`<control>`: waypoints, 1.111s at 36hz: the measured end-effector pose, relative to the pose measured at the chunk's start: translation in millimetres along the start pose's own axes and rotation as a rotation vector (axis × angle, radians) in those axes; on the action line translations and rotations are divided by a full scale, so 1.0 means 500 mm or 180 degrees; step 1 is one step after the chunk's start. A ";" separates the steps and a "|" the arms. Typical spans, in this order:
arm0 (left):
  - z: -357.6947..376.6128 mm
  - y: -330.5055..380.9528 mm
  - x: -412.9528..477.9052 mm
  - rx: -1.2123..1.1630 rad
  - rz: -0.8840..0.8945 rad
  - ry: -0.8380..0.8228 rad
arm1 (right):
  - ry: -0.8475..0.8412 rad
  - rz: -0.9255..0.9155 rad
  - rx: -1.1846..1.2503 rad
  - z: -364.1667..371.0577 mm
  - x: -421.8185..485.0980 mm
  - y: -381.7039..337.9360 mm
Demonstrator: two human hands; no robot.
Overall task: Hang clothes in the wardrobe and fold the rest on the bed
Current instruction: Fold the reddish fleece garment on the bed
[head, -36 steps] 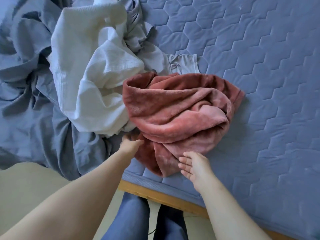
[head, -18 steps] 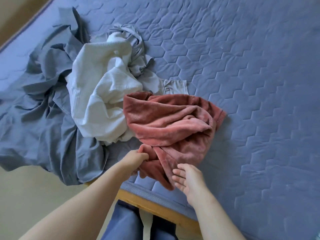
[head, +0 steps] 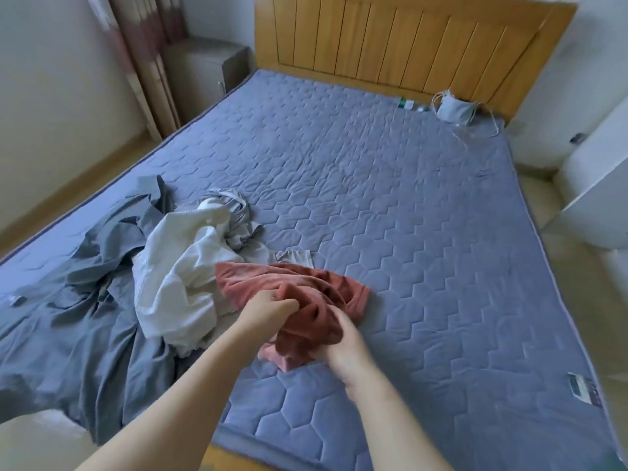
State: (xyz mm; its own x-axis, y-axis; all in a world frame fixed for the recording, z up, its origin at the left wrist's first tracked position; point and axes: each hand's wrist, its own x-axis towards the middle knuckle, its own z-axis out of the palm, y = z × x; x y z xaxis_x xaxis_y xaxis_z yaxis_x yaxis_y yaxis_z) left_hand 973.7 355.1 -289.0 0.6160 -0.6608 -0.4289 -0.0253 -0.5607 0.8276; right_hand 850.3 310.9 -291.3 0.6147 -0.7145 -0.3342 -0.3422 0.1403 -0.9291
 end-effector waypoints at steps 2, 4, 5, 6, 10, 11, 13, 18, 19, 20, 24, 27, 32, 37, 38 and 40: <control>0.013 0.048 -0.022 -0.0007 0.0294 -0.0062 | -0.0070 -0.0275 -0.0202 -0.016 -0.010 -0.018; 0.020 0.089 -0.042 0.0005 0.0449 -0.0054 | -0.0027 -0.0273 -0.0214 -0.038 -0.013 -0.023; 0.023 0.107 -0.051 0.0027 0.0527 -0.0086 | 0.0042 -0.0294 -0.0209 -0.051 -0.017 -0.028; 0.024 0.124 -0.062 0.0053 0.0605 -0.0126 | 0.0132 -0.0330 -0.0229 -0.063 -0.019 -0.033; 0.024 0.176 -0.098 -0.0161 0.0918 -0.0280 | 0.0312 -0.0483 -0.0023 -0.103 -0.028 -0.074; 0.023 0.186 -0.103 -0.0336 0.1014 -0.0303 | 0.0353 -0.0499 0.0083 -0.111 -0.028 -0.084; 0.020 0.204 -0.115 -0.0761 0.1183 -0.0424 | 0.0490 -0.0523 0.0356 -0.123 -0.028 -0.104; 0.023 0.197 -0.109 -0.0837 0.1773 -0.0551 | 0.0557 -0.0374 0.1698 -0.135 -0.023 -0.134; 0.023 0.187 -0.100 -0.0671 0.1749 -0.0415 | 0.0565 -0.0338 0.1918 -0.137 -0.023 -0.140; 0.025 0.178 -0.092 -0.0526 0.1690 -0.0330 | 0.0568 -0.0292 0.2092 -0.140 -0.022 -0.145; 0.034 0.153 -0.081 -0.0546 0.1432 -0.0789 | 0.0528 -0.0289 0.2515 -0.147 -0.015 -0.162; 0.038 0.149 -0.074 -0.0397 0.1415 -0.0977 | 0.0564 -0.0372 0.2646 -0.151 -0.007 -0.175; 0.035 0.173 -0.054 0.0439 0.1441 -0.0188 | 0.0515 -0.0339 0.2764 -0.151 0.000 -0.183; 0.026 0.197 -0.050 0.0077 0.1454 0.0355 | 0.0553 -0.0334 0.2405 -0.153 0.006 -0.178; 0.023 0.202 -0.053 0.0094 0.1493 0.0381 | 0.0598 -0.0378 0.2282 -0.152 0.007 -0.178; 0.020 0.209 -0.056 0.0302 0.1671 0.0333 | 0.0644 -0.0476 0.2098 -0.147 0.005 -0.182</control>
State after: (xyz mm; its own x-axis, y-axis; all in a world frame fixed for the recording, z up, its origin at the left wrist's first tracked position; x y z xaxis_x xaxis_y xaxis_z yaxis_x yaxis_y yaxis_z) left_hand 946.0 310.2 -194.2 0.5763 -0.8137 0.0757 -0.4186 -0.2143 0.8825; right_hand 830.7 245.7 -195.8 0.4554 -0.8629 -0.2190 0.2768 0.3710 -0.8864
